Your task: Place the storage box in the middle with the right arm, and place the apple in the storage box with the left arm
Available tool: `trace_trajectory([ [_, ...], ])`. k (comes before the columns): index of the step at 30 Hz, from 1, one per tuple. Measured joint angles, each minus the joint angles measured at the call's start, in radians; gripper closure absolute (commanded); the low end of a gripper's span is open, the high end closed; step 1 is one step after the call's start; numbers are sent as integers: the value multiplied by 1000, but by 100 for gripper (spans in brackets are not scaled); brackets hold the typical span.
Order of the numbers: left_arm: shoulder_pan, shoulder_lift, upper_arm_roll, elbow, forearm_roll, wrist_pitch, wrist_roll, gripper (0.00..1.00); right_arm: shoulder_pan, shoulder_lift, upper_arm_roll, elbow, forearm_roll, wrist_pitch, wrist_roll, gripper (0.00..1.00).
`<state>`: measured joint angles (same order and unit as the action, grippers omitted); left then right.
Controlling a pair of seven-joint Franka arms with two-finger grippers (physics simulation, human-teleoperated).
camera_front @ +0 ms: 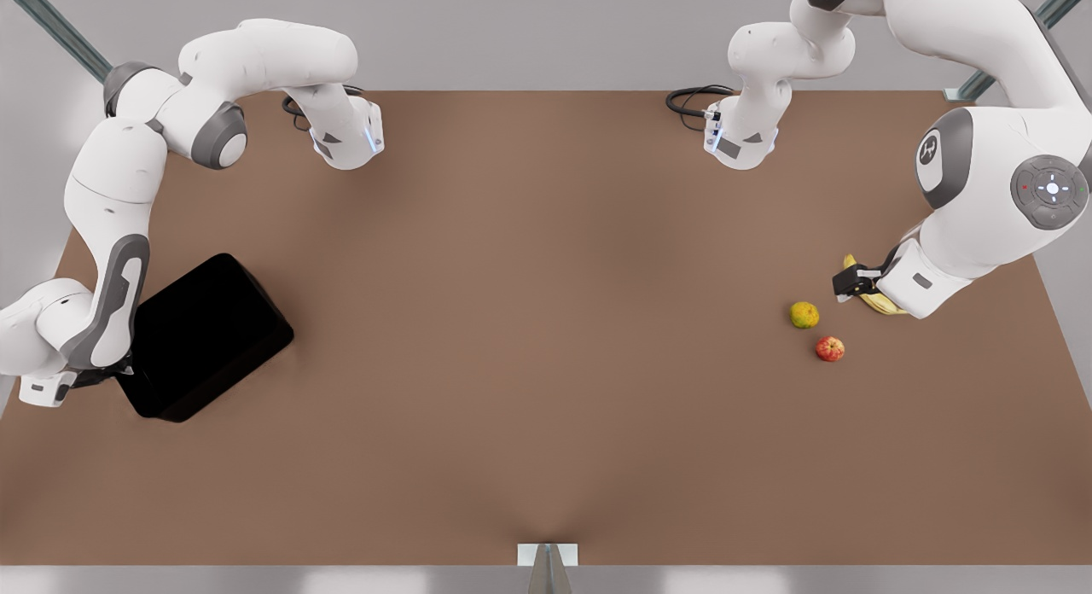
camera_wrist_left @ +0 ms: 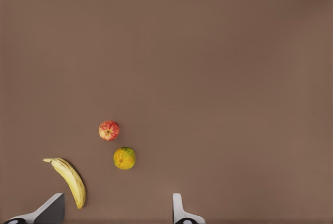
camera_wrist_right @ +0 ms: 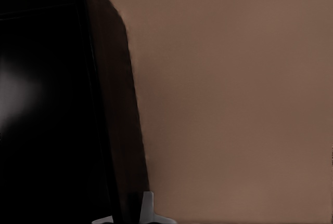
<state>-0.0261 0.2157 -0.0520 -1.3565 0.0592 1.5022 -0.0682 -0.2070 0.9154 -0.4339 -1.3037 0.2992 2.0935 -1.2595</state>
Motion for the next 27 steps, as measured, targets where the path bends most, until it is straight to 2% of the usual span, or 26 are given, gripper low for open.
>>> trace_trajectory([
  [7, 0, 1, 0, 0, 0, 0, 0, 0, 10, -15, 4, 56, 0, -75, -23, 79],
  [12, 0, 1, 0, 0, 0, 1, 0, 0, 88, -47, 3, 112, 7, -193, -27, 79],
  [17, 6, 16, 25, -6, 5, 2, 0, 0, 258, -89, 9, 166, 11, -337, 16, 79],
  [24, 18, 37, 58, -4, 3, 4, 9, 0, 637, -117, 30, 207, 81, -439, 204, 79],
  [27, 21, 39, 59, -4, 3, 2, 21, 0, 689, -108, 133, 252, 108, -442, 337, 79],
])
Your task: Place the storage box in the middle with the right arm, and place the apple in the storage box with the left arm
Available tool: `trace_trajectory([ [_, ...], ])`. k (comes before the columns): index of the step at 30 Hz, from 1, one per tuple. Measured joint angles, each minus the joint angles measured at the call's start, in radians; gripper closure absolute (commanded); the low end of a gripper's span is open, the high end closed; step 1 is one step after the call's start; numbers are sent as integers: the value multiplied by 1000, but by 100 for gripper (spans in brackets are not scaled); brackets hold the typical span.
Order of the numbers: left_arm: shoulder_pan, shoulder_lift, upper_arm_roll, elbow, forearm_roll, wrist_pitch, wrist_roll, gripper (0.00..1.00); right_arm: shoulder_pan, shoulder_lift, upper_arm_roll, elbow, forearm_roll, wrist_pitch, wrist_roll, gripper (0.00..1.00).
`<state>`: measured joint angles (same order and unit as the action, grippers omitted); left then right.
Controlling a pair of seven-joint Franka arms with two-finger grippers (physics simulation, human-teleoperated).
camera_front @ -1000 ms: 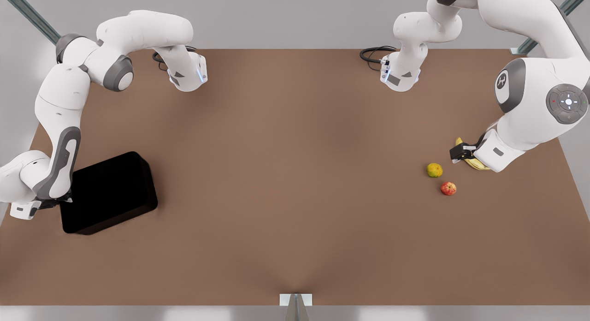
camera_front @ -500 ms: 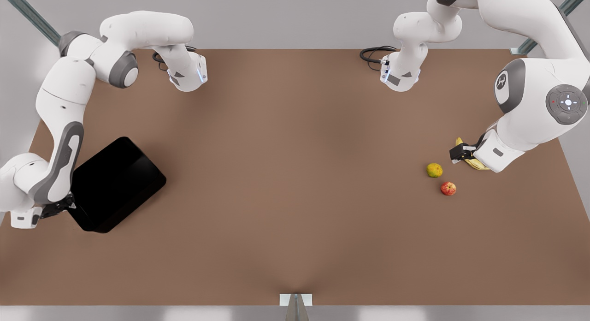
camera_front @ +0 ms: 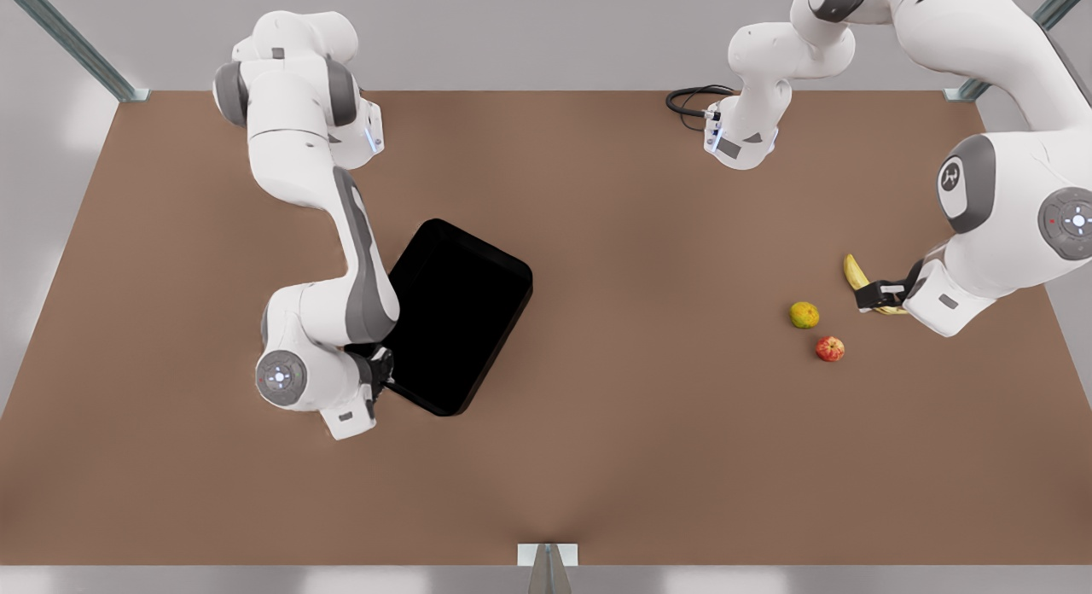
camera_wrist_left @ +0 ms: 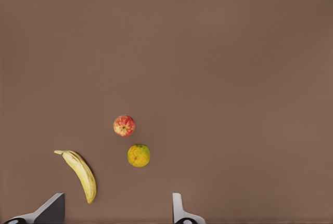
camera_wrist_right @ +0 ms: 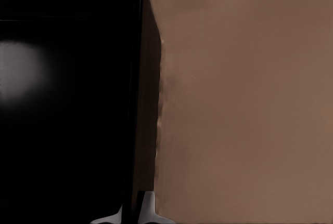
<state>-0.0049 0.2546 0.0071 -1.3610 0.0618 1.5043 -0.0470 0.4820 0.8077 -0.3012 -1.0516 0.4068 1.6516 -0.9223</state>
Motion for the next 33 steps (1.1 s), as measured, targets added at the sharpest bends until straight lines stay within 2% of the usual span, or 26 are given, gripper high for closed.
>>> trace_trajectory([
  [2, 2, 0, 0, 0, -2, -1, 6, 0, 14, 6, 81, 6, 8, 19, 106, 79],
  [4, 1, 1, 9, 1, -14, -1, 11, 0, 67, 19, 114, 8, 12, 57, 221, 79],
  [8, 8, 8, 22, 0, -33, -1, 20, 0, 145, 96, 127, 9, 16, 189, 445, 79],
  [14, 8, 28, 31, -3, -41, -1, 29, 0, 159, 179, 128, 24, 18, 360, 725, 79],
  [15, 10, 26, 38, -32, -40, 1, 29, 0, 159, 184, 129, 24, 18, 379, 763, 57],
  [16, 10, 28, 41, -56, -40, 2, 30, 0, 159, 186, 130, 23, 16, 395, 800, 11],
  [17, 10, 39, 43, -73, -39, 5, 31, 0, 160, 187, 130, 19, 13, 408, 836, 0],
  [20, 7, 58, 50, -200, -36, 56, 34, 0, 160, 185, 130, 14, -17, 438, 946, 0],
  [23, 12, 76, 79, -372, -36, 187, 38, 0, 171, 173, 131, 14, -24, 451, 1039, 0],
  [26, 45, 139, 110, -436, -40, 337, 47, 0, 166, 68, 125, 16, -9, 396, 1104, 0],
  [28, 63, 177, 114, -444, -43, 420, 56, 0, 122, -55, 53, 19, -2, 268, 1135, 0],
  [30, 69, 210, 115, -446, -44, 492, 68, 0, 40, -100, -120, 22, -7, 104, 1139, 0],
  [33, 75, 250, 115, -452, -46, 571, 86, 0, 9, -132, -375, 49, -68, -106, 1089, 0],
])
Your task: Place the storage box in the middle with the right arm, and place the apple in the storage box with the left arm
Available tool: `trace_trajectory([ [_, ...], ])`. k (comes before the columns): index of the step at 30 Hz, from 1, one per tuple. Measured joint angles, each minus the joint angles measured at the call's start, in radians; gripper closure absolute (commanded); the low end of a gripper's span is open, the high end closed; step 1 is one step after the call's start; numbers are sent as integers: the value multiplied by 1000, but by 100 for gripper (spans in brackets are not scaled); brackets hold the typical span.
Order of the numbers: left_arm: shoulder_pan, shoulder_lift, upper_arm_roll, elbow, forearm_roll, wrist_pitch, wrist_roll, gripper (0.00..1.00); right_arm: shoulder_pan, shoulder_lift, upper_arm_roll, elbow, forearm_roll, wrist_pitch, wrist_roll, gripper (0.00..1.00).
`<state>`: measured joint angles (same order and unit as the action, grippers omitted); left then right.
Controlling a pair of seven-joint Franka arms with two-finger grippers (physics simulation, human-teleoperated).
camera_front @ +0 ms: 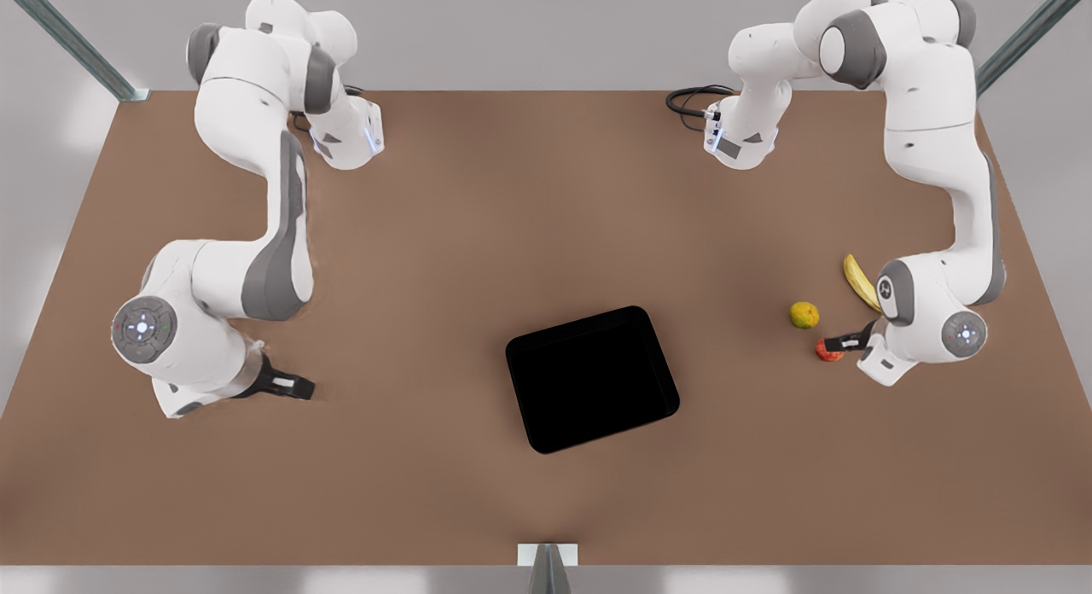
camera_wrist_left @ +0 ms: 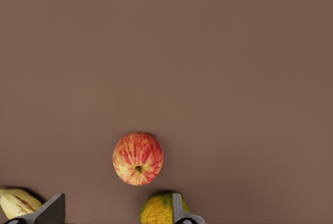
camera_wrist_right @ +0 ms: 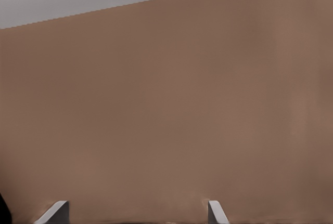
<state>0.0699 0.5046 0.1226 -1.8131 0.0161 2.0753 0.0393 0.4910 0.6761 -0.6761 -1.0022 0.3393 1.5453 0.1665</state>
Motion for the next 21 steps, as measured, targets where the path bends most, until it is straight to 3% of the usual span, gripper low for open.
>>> trace_trajectory([
  [1, 0, 5, 0, -5, 0, 19, 6, 0, 0, -73, -28, 20, -24, -66, -21, 0],
  [2, 0, 9, 0, -10, 0, 34, 11, 0, -20, -188, 32, 7, -76, -124, -40, 0],
  [4, 1, 18, 0, -25, 0, 59, 21, 0, -159, -436, 348, -139, -213, -198, -70, 0],
  [6, 1, 30, 0, -29, 0, 79, 30, 0, -218, -538, 478, -304, -290, -209, -93, 0],
  [9, 1, 45, 0, -31, -1, 98, 41, 0, -242, -548, 519, -367, -348, -207, -122, 0],
  [18, 0, 122, 0, -31, -1, 122, 66, 0, -252, -538, 524, -375, -388, -213, -186, 0],
  [19, 0, 125, 0, -31, -1, 123, 68, 8, -252, -537, 523, -375, -389, -214, -192, 0],
  [20, -1, 127, 0, -31, 0, 124, 70, 25, -252, -535, 523, -374, -389, -215, -197, 0],
  [21, -1, 128, 0, -31, 0, 125, 72, 37, -252, -533, 522, -373, -389, -216, -202, 0],
])
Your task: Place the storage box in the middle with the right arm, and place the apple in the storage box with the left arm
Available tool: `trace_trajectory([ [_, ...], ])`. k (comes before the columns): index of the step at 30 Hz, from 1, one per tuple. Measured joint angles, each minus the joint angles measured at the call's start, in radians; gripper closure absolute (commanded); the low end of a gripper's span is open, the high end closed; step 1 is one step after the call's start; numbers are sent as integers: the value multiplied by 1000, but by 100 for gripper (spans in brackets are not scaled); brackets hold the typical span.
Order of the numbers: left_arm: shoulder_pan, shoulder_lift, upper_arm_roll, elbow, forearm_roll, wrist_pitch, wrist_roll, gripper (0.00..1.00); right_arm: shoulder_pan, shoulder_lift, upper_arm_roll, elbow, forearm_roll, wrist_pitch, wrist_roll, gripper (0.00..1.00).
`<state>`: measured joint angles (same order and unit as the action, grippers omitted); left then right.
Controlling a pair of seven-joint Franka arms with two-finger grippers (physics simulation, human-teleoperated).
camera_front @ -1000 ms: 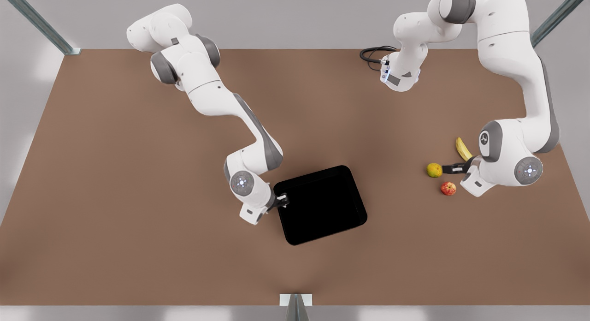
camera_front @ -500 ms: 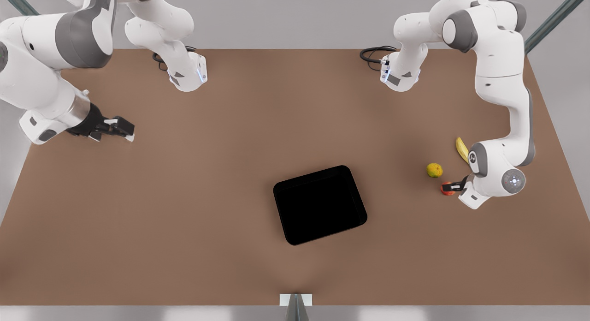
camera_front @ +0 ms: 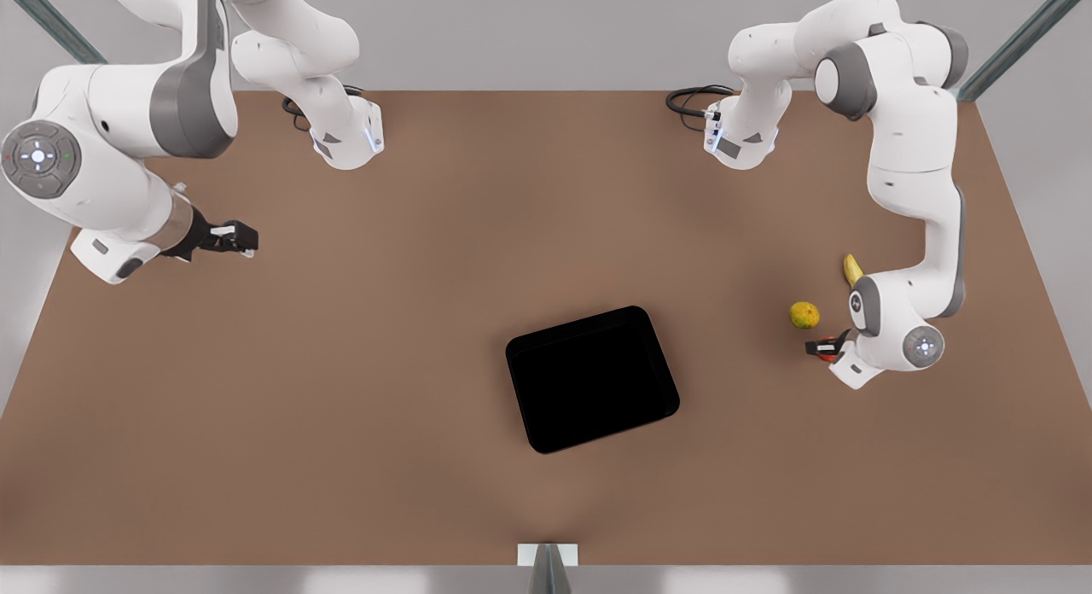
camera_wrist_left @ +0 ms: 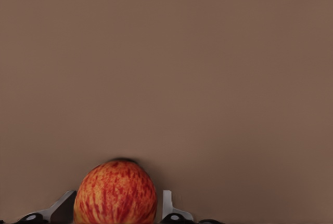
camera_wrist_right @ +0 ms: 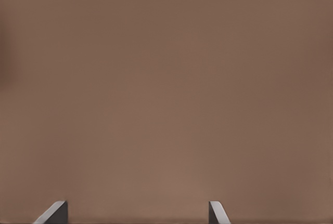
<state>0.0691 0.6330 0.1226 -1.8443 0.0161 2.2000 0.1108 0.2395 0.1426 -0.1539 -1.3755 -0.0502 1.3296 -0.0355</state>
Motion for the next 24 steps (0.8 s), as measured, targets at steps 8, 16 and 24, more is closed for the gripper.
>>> trace_trajectory([
  [8, -35, -89, -3, 17, 7, -13, -9, 42, -4, 4, 0, -1, 0, -3, -32, 0],
  [16, -493, 20, -38, 498, -69, -210, -214, 41, -13, 7, 0, -1, 1, -3, -54, 0],
  [24, -621, 180, -122, 665, -103, -231, -503, 0, -14, 9, 0, -1, 1, -3, -68, 0],
])
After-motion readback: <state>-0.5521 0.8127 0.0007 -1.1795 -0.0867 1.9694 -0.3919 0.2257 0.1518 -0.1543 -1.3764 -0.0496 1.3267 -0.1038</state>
